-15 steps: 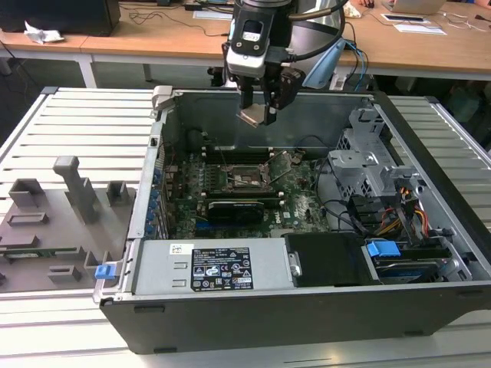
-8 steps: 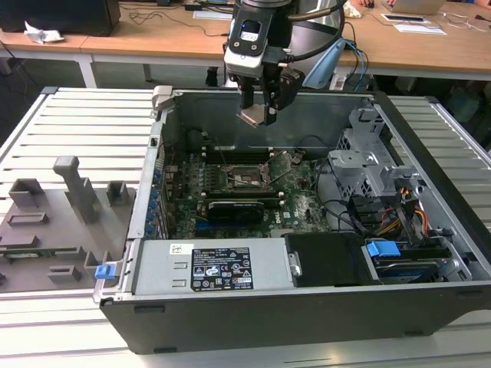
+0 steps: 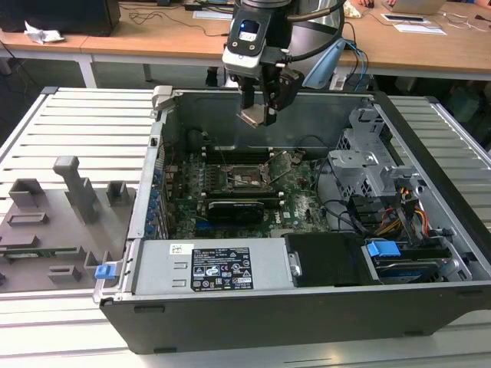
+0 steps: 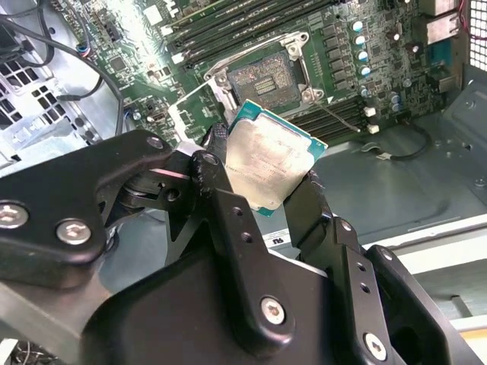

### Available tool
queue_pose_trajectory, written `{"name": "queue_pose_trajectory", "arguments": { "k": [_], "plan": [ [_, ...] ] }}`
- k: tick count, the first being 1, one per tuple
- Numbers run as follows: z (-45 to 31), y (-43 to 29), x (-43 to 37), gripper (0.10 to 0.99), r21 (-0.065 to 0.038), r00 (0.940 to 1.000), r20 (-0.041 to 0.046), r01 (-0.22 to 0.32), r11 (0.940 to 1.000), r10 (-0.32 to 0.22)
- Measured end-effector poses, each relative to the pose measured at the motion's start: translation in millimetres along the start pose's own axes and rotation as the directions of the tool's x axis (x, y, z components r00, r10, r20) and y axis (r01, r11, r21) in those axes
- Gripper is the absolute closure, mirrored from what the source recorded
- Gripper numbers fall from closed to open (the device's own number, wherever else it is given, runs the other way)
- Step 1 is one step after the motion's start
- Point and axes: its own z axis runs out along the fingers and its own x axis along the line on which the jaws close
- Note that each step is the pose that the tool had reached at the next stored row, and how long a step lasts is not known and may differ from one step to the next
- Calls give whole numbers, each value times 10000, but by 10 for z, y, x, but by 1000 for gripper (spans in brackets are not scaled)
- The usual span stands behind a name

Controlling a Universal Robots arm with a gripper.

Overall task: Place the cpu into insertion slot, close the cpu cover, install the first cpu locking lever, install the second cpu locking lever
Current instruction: 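Place the cpu into insertion slot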

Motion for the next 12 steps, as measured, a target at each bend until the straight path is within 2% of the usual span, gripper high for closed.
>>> {"name": "queue_pose_trajectory", "arguments": {
  "k": [12],
  "plan": [
    [4,0,0,545,-8,9991,36,-419,9991,419]
  ]
}}
